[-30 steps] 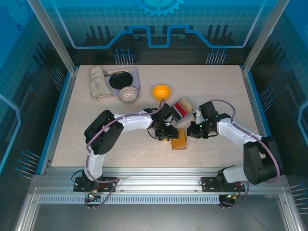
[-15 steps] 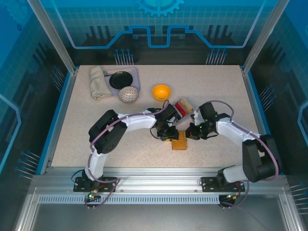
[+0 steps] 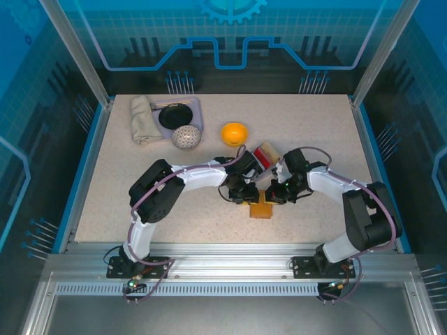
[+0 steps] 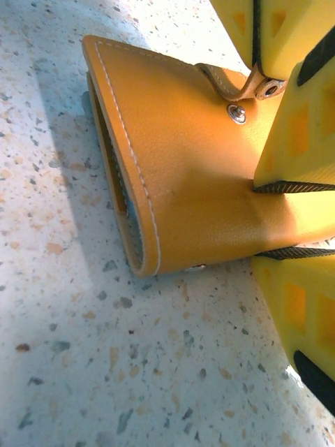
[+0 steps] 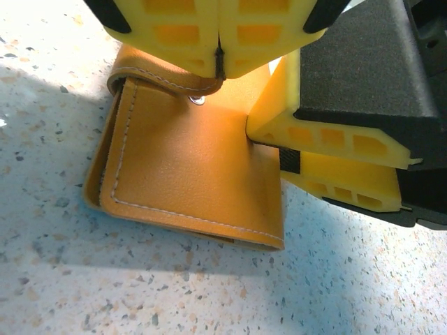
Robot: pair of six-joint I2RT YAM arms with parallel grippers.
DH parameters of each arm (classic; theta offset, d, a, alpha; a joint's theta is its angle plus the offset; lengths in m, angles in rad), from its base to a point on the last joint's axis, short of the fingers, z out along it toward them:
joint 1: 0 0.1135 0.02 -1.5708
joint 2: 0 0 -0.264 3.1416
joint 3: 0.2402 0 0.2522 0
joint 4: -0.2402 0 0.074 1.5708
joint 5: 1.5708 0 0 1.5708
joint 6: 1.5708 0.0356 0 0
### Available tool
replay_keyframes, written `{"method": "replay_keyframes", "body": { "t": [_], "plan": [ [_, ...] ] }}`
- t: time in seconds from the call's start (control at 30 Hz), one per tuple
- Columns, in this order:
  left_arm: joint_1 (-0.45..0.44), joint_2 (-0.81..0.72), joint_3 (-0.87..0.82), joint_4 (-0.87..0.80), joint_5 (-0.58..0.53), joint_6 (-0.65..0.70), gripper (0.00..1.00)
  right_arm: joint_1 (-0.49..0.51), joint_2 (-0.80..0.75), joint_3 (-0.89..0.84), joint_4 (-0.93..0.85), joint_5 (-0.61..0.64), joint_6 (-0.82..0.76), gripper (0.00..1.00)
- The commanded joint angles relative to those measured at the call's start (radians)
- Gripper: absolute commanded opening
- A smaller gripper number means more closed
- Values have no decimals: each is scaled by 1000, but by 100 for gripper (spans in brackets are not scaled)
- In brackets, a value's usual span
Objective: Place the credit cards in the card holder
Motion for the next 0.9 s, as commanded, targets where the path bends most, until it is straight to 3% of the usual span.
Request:
{"method": "replay_keyframes", "body": {
  "t": [0.0,0.17,0.27,0.7,0.87],
  "plan": [
    [-16,38,-6,-30,-32,3,27,15,-10,19,-13,-10,5,5],
    [-16,34,-5,-32,-31,0,25,16,-10,26,-37,21,3,6],
    [-16,35,-4,-32,-31,-3,23,17,-15,34,-73,95,6,2],
    [-16,43,-2,-20,-15,-9,22,70,63,58,-66,120,31,0],
    [-17,42,-2,-18,-14,-10,22,92,82,79,-103,190,38,0]
  ]
}}
